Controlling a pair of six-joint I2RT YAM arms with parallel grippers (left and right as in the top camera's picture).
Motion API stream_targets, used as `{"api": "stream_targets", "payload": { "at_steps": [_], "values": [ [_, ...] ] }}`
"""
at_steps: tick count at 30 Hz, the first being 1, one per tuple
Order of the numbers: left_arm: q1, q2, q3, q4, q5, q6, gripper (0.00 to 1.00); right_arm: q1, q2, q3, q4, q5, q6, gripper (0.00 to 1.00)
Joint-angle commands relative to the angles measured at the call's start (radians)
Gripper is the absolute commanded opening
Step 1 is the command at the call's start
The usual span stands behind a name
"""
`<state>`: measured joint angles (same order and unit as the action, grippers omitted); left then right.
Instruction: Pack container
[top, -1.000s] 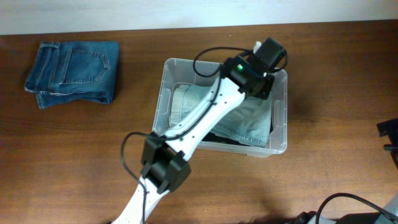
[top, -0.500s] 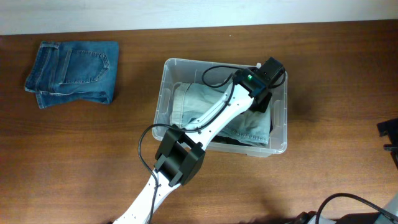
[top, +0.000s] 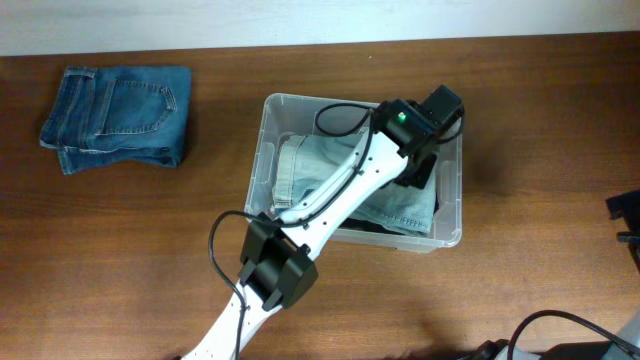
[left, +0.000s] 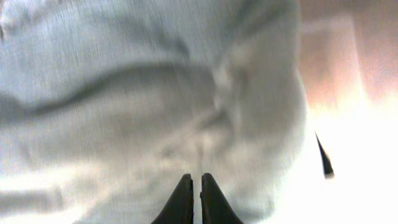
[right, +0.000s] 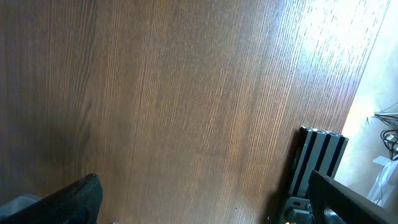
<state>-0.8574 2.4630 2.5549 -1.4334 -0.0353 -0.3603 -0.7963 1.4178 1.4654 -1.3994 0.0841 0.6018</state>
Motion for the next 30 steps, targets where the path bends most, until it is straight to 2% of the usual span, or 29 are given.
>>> {"api": "stream_targets", "payload": {
  "at_steps": [1, 17, 22, 28, 30],
  "values": [
    [-0.026, -0.021, 0.013, -0.026, 0.06, -0.01, 0.07, -0.003, 0.0, -0.004, 0.0, 0.005, 0.009, 0.98],
    [-0.085, -0.021, -0.279, 0.231, 0.058, -0.028, 0.07, -0.002, 0.0, -0.004, 0.0, 0.005, 0.009, 0.98],
    [-0.057, -0.04, -0.235, 0.224, 0.032, 0.007, 0.07, -0.003, 0.0, -0.004, 0.0, 0.005, 0.009, 0.98],
    [-0.009, -0.096, -0.088, 0.137, -0.048, 0.017, 0.09, -0.003, 0.0, -0.004, 0.0, 0.005, 0.009, 0.98],
    [0.015, -0.12, -0.045, 0.099, -0.113, 0.017, 0.15, -0.003, 0.0, -0.004, 0.0, 0.005, 0.009, 0.98]
  ]
}}
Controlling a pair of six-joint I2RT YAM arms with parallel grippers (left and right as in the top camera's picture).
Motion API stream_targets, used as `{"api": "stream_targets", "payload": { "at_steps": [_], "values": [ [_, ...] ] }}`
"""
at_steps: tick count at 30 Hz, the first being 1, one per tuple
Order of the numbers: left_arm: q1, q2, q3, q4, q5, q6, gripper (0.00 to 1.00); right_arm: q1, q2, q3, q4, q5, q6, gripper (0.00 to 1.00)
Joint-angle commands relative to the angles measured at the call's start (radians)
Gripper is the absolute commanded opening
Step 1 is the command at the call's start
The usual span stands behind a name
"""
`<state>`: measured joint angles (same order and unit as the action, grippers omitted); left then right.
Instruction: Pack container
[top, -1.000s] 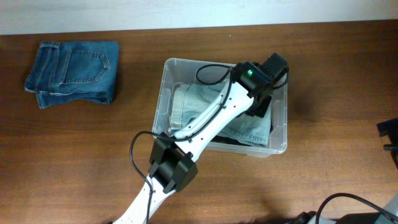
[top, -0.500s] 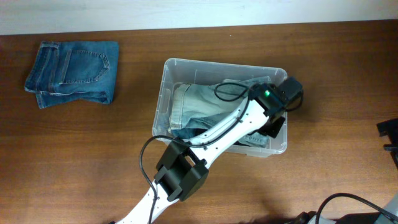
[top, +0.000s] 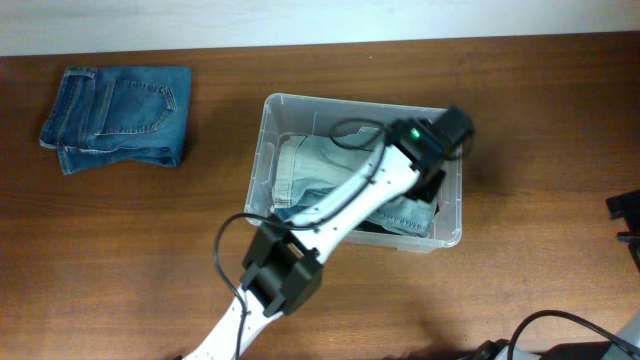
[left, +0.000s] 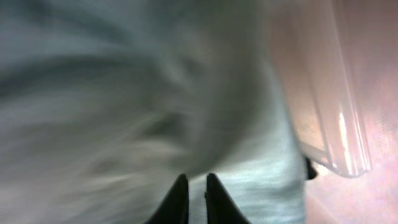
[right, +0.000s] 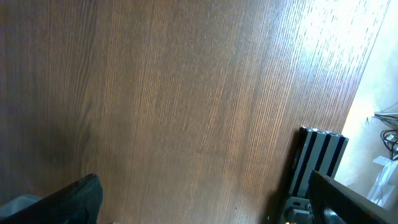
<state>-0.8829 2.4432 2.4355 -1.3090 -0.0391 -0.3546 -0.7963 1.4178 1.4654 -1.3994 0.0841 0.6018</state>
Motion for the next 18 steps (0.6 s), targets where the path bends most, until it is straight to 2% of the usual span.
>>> {"api": "stream_targets", "payload": {
  "at_steps": [1, 4, 10, 12, 14, 16, 17, 18],
  "values": [
    [0.053, -0.109, 0.089, -0.042, -0.142, 0.011, 0.16, -0.003, 0.0, -0.004, 0.0, 0.005, 0.009, 0.98],
    [0.106, -0.14, 0.111, -0.115, -0.21, 0.011, 0.19, -0.003, 0.0, -0.004, 0.0, 0.005, 0.009, 0.98],
    [0.261, -0.172, 0.112, -0.291, -0.212, 0.015, 0.25, -0.003, 0.0, -0.004, 0.0, 0.005, 0.009, 0.98],
    [0.315, -0.171, 0.111, -0.331, -0.211, 0.059, 0.28, -0.003, 0.0, -0.004, 0.0, 0.005, 0.009, 0.98],
    [0.373, -0.171, 0.106, -0.346, -0.174, 0.14, 0.4, -0.003, 0.0, -0.004, 0.0, 0.005, 0.009, 0.98],
    [0.413, -0.171, 0.105, -0.348, -0.132, 0.206, 0.58, -0.003, 0.0, -0.004, 0.0, 0.005, 0.009, 0.98],
    [0.43, -0.171, 0.105, -0.35, -0.125, 0.226, 0.7, -0.003, 0.0, -0.004, 0.0, 0.005, 0.009, 0.98],
    [0.444, -0.171, 0.105, -0.353, -0.12, 0.241, 0.74, -0.003, 0.0, -0.004, 0.0, 0.005, 0.009, 0.98]
  ]
}}
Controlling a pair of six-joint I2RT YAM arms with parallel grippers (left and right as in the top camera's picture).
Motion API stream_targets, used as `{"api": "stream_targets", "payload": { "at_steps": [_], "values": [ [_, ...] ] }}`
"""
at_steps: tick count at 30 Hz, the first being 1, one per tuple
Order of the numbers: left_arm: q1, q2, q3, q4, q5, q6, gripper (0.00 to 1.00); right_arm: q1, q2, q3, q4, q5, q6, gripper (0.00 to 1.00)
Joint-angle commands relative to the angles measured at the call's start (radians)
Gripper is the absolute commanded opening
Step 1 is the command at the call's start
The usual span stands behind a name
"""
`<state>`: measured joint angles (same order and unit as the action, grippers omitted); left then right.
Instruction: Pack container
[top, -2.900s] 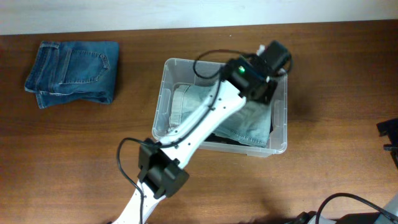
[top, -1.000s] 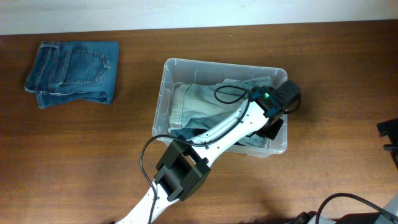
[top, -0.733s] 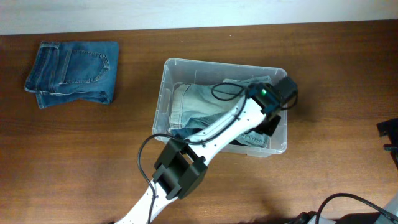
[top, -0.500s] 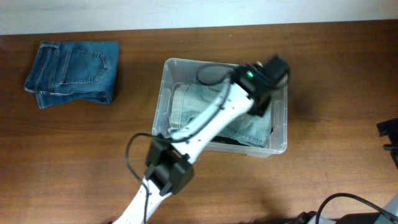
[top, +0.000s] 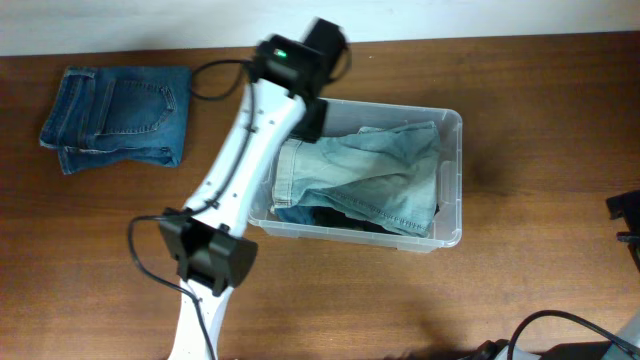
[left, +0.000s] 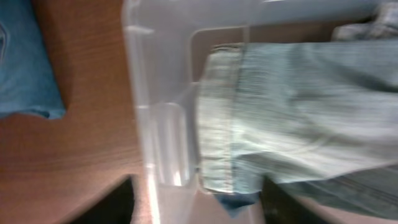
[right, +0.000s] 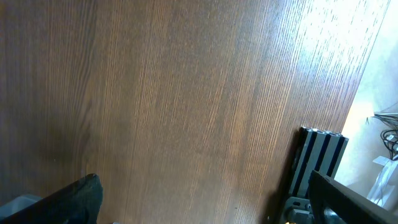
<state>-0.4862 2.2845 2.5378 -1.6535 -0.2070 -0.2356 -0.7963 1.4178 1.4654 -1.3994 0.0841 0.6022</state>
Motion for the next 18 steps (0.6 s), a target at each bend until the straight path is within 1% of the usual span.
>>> {"api": "stream_targets", "payload": {
  "at_steps": [1, 6, 11, 14, 18],
  "values": [
    [0.061, -0.012, 0.002, -0.009, 0.056, 0.138, 0.75, -0.003, 0.0, -0.004, 0.0, 0.005, 0.009, 0.98],
    [0.129, -0.011, -0.007, -0.013, 0.116, 0.241, 0.75, -0.003, 0.0, -0.004, 0.0, 0.005, 0.009, 0.98],
    [0.183, -0.011, -0.063, -0.003, 0.193, 0.305, 0.75, -0.003, 0.0, -0.004, 0.0, 0.005, 0.009, 0.98],
    [0.2, -0.01, -0.129, 0.023, 0.193, 0.306, 0.74, -0.003, 0.0, -0.004, 0.0, 0.005, 0.009, 0.98],
    [0.201, -0.011, -0.209, 0.074, 0.194, 0.304, 0.7, -0.003, 0.0, -0.004, 0.0, 0.005, 0.009, 0.98]
  ]
}}
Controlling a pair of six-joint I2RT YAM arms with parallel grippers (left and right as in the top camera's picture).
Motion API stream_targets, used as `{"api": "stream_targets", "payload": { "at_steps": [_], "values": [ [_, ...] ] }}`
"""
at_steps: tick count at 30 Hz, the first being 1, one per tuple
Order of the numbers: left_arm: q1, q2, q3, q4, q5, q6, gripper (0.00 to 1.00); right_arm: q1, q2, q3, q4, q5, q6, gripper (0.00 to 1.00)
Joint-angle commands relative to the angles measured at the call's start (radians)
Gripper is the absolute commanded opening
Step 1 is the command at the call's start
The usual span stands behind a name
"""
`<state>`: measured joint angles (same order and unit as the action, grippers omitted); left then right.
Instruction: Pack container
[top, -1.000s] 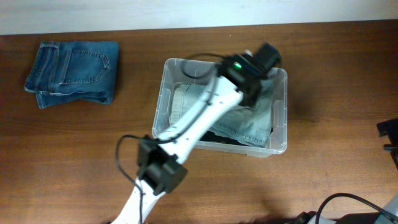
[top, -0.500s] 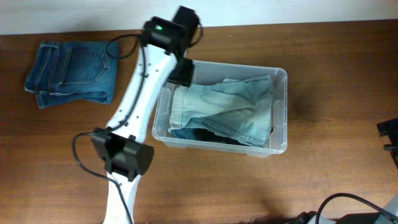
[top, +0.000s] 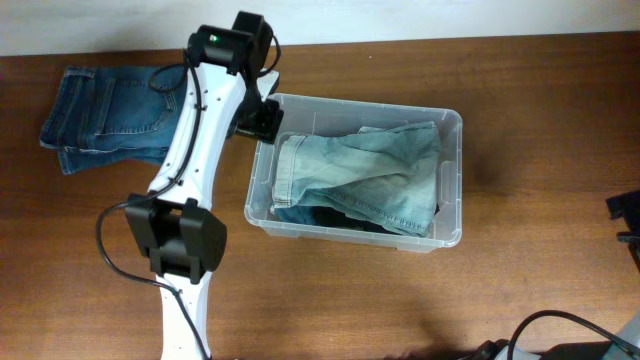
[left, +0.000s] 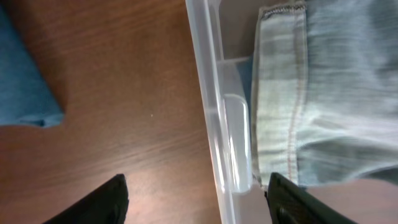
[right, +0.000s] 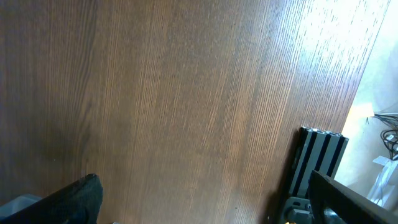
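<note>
A clear plastic container (top: 452, 180) stands mid-table with light-blue jeans (top: 365, 170) spread inside over a darker garment (top: 310, 215). Folded dark-blue jeans (top: 115, 115) lie on the table at the far left. My left gripper (top: 262, 120) hangs open over the container's left wall. In the left wrist view that gripper (left: 199, 202) straddles the wall (left: 208, 118), with the light jeans' hem (left: 280, 93) on the right and a corner of the dark-blue jeans (left: 25, 87) on the left. My right gripper (right: 205, 208) is open over bare wood, holding nothing.
The brown wooden table (top: 520, 90) ends at a pale wall at the back. A dark part of the right arm (top: 625, 215) shows at the right edge. A black metal frame (right: 317, 162) stands at the table's side in the right wrist view.
My left gripper, open then and now, has moved from above the container's back left corner to its left wall, nearer the folded jeans. The right arm is unchanged.
My left gripper was shut against the light jeans at the container's right end. Later its fingers were slightly apart there. Then it was open above the back left corner, the jeans left lying in the container, and now it is over the left wall.
</note>
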<state>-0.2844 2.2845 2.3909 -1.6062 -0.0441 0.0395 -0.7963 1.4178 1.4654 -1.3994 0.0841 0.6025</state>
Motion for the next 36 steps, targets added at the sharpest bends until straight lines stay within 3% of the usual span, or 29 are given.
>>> {"api": "stream_targets", "payload": {
  "at_steps": [1, 10, 19, 29, 36],
  "values": [
    [-0.001, -0.011, -0.077, 0.037, 0.031, 0.029, 0.68, -0.003, 0.0, -0.004, 0.0, 0.005, 0.008, 0.98],
    [0.0, -0.01, -0.171, 0.088, 0.052, 0.024, 0.66, -0.003, 0.0, -0.004, 0.0, 0.005, 0.008, 0.98],
    [-0.001, -0.01, -0.171, 0.09, 0.049, -0.058, 0.35, -0.003, 0.0, -0.004, 0.0, 0.005, 0.008, 0.98],
    [-0.001, -0.01, -0.171, 0.077, 0.048, -0.121, 0.19, -0.003, 0.0, -0.004, 0.0, 0.005, 0.008, 0.98],
    [-0.001, -0.01, -0.171, 0.077, 0.048, -0.149, 0.14, -0.003, 0.0, -0.004, 0.0, 0.005, 0.008, 0.98]
  ]
}}
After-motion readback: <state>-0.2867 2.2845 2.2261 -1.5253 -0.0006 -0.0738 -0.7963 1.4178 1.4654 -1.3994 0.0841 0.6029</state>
